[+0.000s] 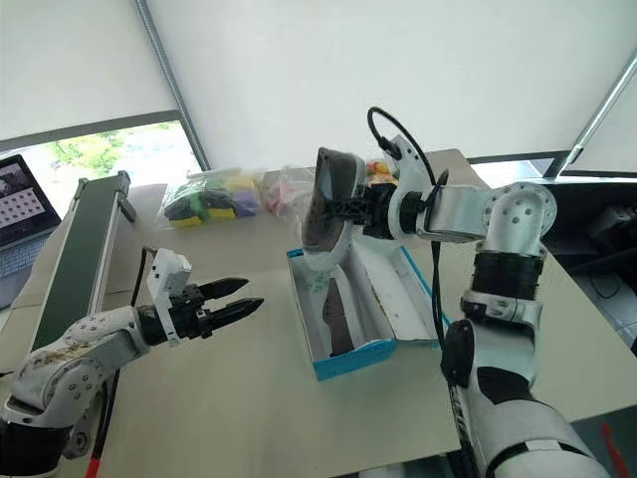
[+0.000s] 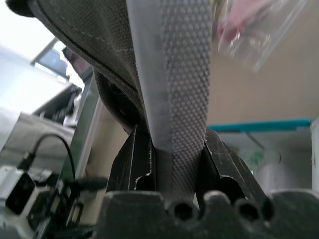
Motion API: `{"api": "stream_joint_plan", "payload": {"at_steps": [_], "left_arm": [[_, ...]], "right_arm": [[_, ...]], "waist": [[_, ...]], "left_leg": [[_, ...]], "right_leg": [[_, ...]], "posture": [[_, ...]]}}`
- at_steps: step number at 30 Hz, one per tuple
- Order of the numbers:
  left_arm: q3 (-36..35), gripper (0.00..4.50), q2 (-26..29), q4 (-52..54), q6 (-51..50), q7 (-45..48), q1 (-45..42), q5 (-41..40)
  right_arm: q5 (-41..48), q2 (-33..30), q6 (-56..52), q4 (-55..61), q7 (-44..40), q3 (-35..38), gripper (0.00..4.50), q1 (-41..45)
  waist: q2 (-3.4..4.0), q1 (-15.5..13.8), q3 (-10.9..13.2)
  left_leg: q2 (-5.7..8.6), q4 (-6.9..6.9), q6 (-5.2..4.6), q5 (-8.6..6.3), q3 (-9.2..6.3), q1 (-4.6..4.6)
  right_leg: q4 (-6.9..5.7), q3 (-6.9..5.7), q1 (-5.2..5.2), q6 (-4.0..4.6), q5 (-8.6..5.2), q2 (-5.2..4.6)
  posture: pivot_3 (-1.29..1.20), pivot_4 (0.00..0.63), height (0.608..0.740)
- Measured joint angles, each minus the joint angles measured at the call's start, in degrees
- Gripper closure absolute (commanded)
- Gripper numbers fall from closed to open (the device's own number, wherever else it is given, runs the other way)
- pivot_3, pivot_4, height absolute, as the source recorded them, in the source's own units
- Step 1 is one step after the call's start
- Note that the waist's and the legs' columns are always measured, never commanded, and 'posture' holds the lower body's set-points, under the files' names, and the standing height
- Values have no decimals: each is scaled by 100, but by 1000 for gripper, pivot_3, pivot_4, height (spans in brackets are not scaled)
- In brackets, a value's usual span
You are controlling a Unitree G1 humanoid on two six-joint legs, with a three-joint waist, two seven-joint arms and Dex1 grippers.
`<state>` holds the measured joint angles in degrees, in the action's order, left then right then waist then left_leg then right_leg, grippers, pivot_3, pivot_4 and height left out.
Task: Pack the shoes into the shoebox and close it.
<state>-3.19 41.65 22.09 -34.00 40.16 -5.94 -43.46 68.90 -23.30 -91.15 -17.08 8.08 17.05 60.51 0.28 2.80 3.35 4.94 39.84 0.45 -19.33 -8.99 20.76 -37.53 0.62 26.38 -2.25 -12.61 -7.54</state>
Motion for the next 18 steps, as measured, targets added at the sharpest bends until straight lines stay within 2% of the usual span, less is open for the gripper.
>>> {"api": "stream_joint_plan", "payload": {"at_steps": [3, 7, 10, 18], "left_arm": [[12, 1294, 13, -26, 244, 348, 12, 243], [142, 1294, -79, -37, 435, 559, 50, 516], [216, 1294, -167, -34, 491, 598, 205, 608], [198, 1294, -260, 190, 490, 530, 366, 641]], "right_arm": [[179, -328, -89, -326, -268, -768, 3464, 187], [213, -432, -90, -525, -703, -1822, 3464, 257], [162, -544, -89, -545, -1149, -2496, 3464, 259], [-1023, -477, -67, -789, -2276, -3250, 3464, 554]], "waist": [[-2, -2, 1], [-5, -23, 3], [-5, -30, 3], [-4, -32, 3]], "left_leg": [[8, 8, -3, -2, 14, -33], [5, 7, -45, -25, 12, -50], [8, 6, -16, -8, 0, -48], [7, 2, -11, -6, -15, -49]], "right_leg": [[4, 1, -6, -1, 1, -4], [11, -1, -18, -3, 1, -5], [21, -11, -13, -5, 3, 2], [35, -12, -14, -6, 4, -4]], "posture": [[0, 150, 646], [0, 150, 646], [0, 150, 646], [0, 150, 646]]}}
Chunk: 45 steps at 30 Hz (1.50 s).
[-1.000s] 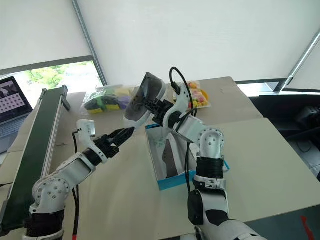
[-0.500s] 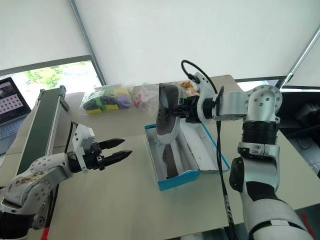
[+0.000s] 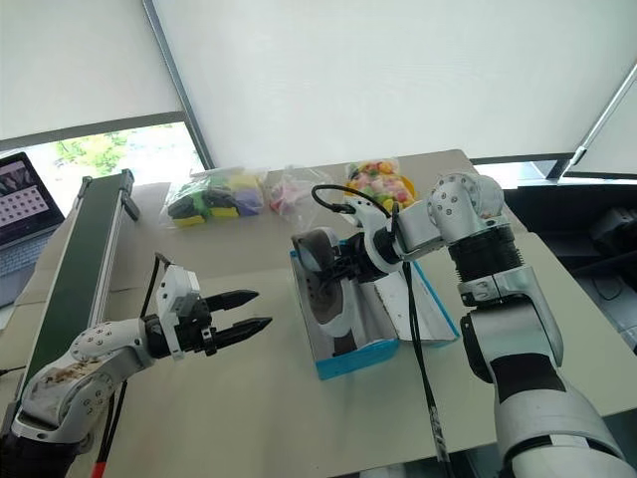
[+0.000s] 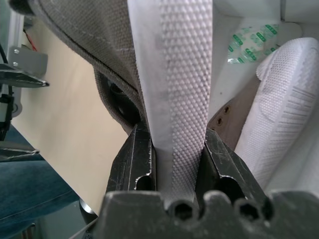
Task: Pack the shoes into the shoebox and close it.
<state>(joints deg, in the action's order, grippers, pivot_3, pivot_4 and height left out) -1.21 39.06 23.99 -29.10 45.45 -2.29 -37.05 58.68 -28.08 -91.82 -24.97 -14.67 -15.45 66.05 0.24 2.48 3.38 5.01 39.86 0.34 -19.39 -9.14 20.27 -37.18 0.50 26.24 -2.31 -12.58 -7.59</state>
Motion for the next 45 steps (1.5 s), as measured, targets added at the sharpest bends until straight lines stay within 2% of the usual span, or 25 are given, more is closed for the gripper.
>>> {"api": "stream_joint_plan", "payload": {"at_steps": [9, 12, 16, 18, 20, 23, 24, 27, 31, 37, 41, 45], "left_arm": [[-2, 1294, -53, 61, -99, -152, 2, 2], [-8, 1294, -79, 160, -115, -221, 13, 4], [-13, 1294, -122, 245, -139, -330, 30, 57], [-10, 1196, -139, 284, -154, -363, 31, 75], [-11, 1196, -154, 324, -169, -386, 48, 90], [-11, 1196, -159, 378, -187, -394, 106, 93], [-11, 1196, -160, 385, -193, -393, 115, 93], [-9, 1196, -184, 397, -195, -394, 113, 99], [-3, 1196, -204, 380, -220, -387, 5, 105], [13, 1196, -209, 288, -249, -339, -180, 110], [0, 1196, -198, 218, -248, -295, -178, 122], [1, 1196, -203, 189, -247, -274, -181, 124]], "right_arm": [[-1482, 683, 737, -671, -1306, -1044, 3464, -2], [-2103, 1020, 1168, -1386, -1780, -1320, 3464, 47], [-2808, 1464, 1892, -2449, -2145, -1339, 3464, 261], [-3033, 1637, 2229, -2818, -2158, -1196, 2841, 357], [-3170, 1775, 2600, -3310, -1959, -727, 2346, 467], [-3473, 1801, 2928, -3472, -1793, -382, 1352, 553], [-3534, 1805, 2978, -3471, -1768, -342, 1352, 571], [-3568, 1684, 2899, -3157, -1582, 126, 1352, 562], [-3336, 1313, 1771, -1565, -1215, 1026, 1352, 193], [-3089, 1522, 396, 329, -646, 2105, 1352, -600], [-3083, 1651, 90, 1662, -261, 2917, 2383, -1170], [-2676, 1772, -22, 3043, -312, 3418, 3765, -1796]], "waist": [[1, 11, -1], [1, 19, -1], [2, 64, -3], [2, 92, -4], [2, 97, -4], [2, 87, -4], [3, 86, -4], [4, 88, -3], [4, 69, -4], [3, 54, -4], [4, -21, -4], [4, -20, -4]], "left_leg": [[-1, 0, 19, 10, -9, -4], [0, 0, 27, 15, -10, -5], [1, -1, 31, 17, -12, -11], [-1, 0, 34, 19, -17, -10], [5, 2, 37, 21, -18, -9], [7, 4, 38, 23, -24, -8], [7, 3, 39, 23, -25, -8], [5, -1, 51, 30, -36, 0], [2, 0, 56, 32, -49, -4], [17, 5, 28, 15, -46, -1], [22, 7, 27, 15, -49, -2], [16, 7, 28, 16, -47, -3]], "right_leg": [[-1, 0, 2, -1, 1, 2], [-1, 3, 4, -2, 3, 1], [-3, 5, 4, -2, 3, 5], [-4, 6, 3, -2, 3, 5], [-4, 9, 2, -7, 7, 4], [-4, 4, 2, -8, 7, 11], [-5, 2, 2, -8, 7, 13], [-9, -5, 11, -8, 7, 16], [-56, 1, 15, -7, 8, 5], [-56, 9, 15, -7, 8, -17], [-57, 2, 13, -7, 9, -18], [-56, -2, 13, -8, 8, -14]], "posture": [[0, 150, 646], [0, 150, 646], [0, 150, 646], [0, 150, 646], [0, 150, 646], [0, 150, 646], [0, 150, 646], [0, 150, 646], [0, 150, 646], [0, 150, 646], [0, 150, 646], [0, 150, 646]]}}
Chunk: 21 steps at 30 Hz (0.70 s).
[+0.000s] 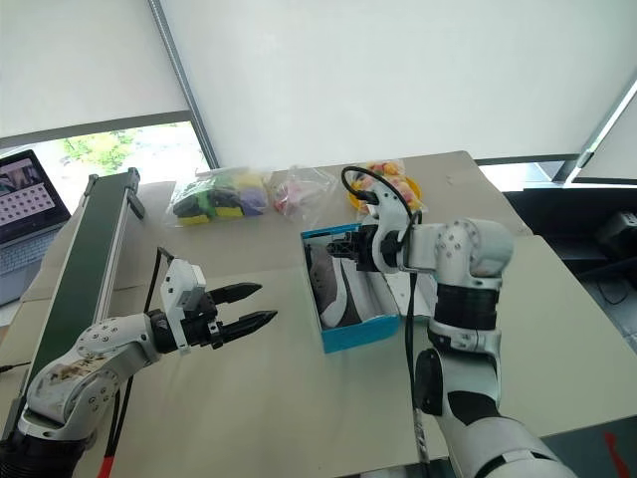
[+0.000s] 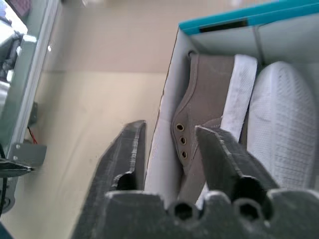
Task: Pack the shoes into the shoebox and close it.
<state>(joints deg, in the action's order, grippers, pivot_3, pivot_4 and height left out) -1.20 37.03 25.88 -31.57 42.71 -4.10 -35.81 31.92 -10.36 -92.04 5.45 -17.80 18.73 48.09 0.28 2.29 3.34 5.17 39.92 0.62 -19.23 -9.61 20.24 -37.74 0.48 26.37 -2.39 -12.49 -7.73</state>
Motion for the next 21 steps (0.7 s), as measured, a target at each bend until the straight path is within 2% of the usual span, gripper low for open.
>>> {"api": "stream_joint_plan", "payload": {"at_steps": [2, 6, 10, 14, 19, 21], "left_arm": [[1, 1196, -9, -38, 3, 39, -35, -4], [18, 1196, 14, -199, 21, 213, -97, 30], [81, 1196, 78, -473, 53, 457, -291, 185], [161, 1196, 71, -673, 61, 657, -546, 236], [270, 1196, 15, -919, 68, 882, -819, 315], [329, 1196, -18, -996, 83, 971, -911, 372]], "right_arm": [[929, -327, 1, 804, -361, 219, 4474, -482], [2798, -1397, -2, 1898, -898, 444, 4474, -1686], [3843, -2324, -1, 2713, -1081, 826, 4474, -3382], [3636, -2245, 149, 3067, -472, 903, 4474, -4340], [2092, -1550, 857, 3110, 978, 140, 4474, -5104], [1489, -1337, 1168, 2897, 1425, -119, 4474, -5280]], "waist": [[0, -9, 0], [-3, -36, 1], [-15, -94, 8], [-31, -87, 20], [-41, -163, 35], [-35, -162, 31]], "left_leg": [[-1, 3, 0, 0, -1, -1], [2, 3, -18, -10, 10, -6], [-11, -6, -35, -20, 50, 1], [-21, -16, -72, -40, 53, -55], [-17, -37, -62, -34, 56, -107], [-15, -32, -8, -4, 60, -117]], "right_leg": [[2, -2, -6, 0, 0, 3], [16, -18, -23, -3, -2, 7], [68, -25, -57, -30, -19, 9], [103, -29, -121, -31, -22, 22], [101, -21, -154, -36, -25, 39], [98, -19, -137, -34, -23, 42]], "posture": [[0, 150, 646], [0, 150, 646], [0, 150, 646], [0, 150, 646], [0, 150, 646], [0, 150, 646]]}}
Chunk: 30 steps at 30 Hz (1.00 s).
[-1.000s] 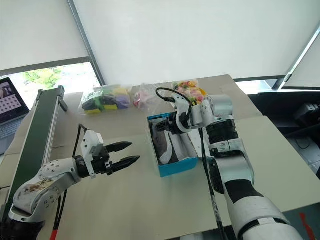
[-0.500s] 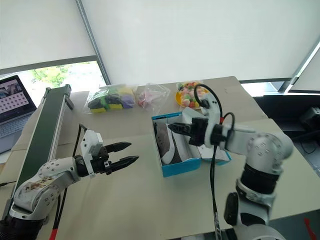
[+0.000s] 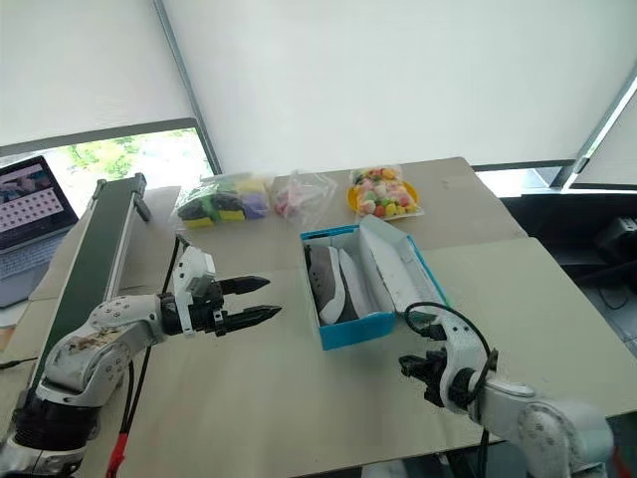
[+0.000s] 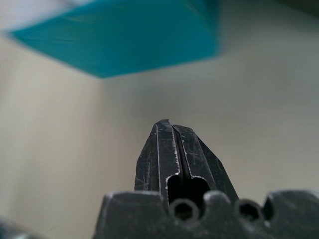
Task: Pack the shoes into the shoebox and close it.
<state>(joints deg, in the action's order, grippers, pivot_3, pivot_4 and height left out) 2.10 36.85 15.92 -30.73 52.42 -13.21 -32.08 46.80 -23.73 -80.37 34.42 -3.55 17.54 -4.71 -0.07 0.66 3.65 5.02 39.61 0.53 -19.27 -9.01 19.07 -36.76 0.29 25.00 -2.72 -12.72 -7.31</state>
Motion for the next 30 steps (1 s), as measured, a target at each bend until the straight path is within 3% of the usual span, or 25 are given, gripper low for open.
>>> {"api": "stream_joint_plan", "payload": {"at_steps": [4, 6, 10, 13, 18, 24, 30], "left_arm": [[53, 1196, -52, -212, 16, 103, -152, 55], [68, 1196, -73, -320, 24, 149, -303, 78], [134, 1196, -119, -345, 35, 243, -428, 126], [137, 1196, -124, -381, 35, 281, -431, 149], [153, 1196, -150, -418, 26, 294, -526, 174], [153, 1196, -159, -417, -1, 294, -626, 173], [153, 1196, -159, -411, -48, 277, -625, 173]], "right_arm": [[-855, 623, 886, -429, 472, -126, 4474, -242], [-949, 1345, 1449, -759, 597, 159, 4474, -222], [-434, 2422, 2107, -1451, 775, 1042, 4474, 215], [207, 2803, 2459, -1841, 811, 1646, 4474, 608], [956, 2838, 3163, -2670, 733, 2113, 4474, 1324], [1076, 2818, 3709, -3152, 540, 2085, 4474, 1636], [1214, 2892, 4499, -2926, -222, 1824, 4474, 1774]], "waist": [[4, 1, -3], [4, 11, -5], [7, 52, -4], [10, 46, -3], [12, 55, -3], [16, 94, -6], [20, 183, -8]], "left_leg": [[-1, 9, 17, 9, -2, 21], [0, 9, 13, 5, -12, 19], [12, 12, -14, -11, -7, 14], [14, 16, -23, -16, -12, 3], [9, 15, -24, -16, -11, 14], [4, 16, -26, -17, -10, 25], [6, 17, -28, -19, -8, 29]], "right_leg": [[-3, 8, 23, -2, -1, -2], [-3, 17, 25, -2, -1, -4], [-1, 42, 25, -11, -3, -15], [-4, 32, 32, -11, -2, -5], [-35, 31, 59, -10, -2, 5], [-41, 42, 75, -9, -2, 5], [-45, 47, 87, -10, -1, -7]], "posture": [[0, 150, 646], [0, 150, 646], [0, 150, 646], [0, 150, 646], [0, 150, 646], [0, 150, 646], [0, 150, 646]]}}
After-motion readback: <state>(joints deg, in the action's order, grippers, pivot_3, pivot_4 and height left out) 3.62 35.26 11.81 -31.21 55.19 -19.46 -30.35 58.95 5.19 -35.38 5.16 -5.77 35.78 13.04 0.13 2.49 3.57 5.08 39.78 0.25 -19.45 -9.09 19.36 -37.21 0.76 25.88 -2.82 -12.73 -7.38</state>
